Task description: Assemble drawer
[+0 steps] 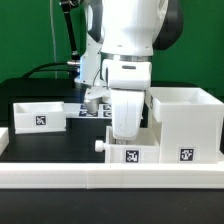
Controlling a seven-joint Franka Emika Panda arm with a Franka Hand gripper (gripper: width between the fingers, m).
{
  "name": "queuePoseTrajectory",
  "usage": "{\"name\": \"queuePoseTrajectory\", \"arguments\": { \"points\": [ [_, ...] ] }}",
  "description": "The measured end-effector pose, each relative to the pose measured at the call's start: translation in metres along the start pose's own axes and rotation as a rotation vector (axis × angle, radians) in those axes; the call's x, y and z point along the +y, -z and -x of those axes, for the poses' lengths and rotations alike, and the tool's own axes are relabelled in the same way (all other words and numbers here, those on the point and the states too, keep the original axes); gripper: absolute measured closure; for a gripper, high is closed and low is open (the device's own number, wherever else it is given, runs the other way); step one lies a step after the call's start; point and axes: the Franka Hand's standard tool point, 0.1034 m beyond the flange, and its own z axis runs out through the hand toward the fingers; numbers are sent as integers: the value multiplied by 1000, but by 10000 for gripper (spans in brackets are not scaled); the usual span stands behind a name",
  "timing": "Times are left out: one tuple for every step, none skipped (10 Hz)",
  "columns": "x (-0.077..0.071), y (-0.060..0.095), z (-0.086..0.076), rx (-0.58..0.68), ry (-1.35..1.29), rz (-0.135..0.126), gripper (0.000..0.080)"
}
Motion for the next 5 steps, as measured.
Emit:
{"name": "queuePoseTrajectory", "arguments": {
  "points": [
    [0,0,1,-5,10,1,757],
    [0,0,3,-8,10,-3,756],
    [0,0,5,-10,4,-12,756],
    [2,1,10,-10,-10,-10,756],
    [2,0,11,-11,-11,-11,756]
  ]
}}
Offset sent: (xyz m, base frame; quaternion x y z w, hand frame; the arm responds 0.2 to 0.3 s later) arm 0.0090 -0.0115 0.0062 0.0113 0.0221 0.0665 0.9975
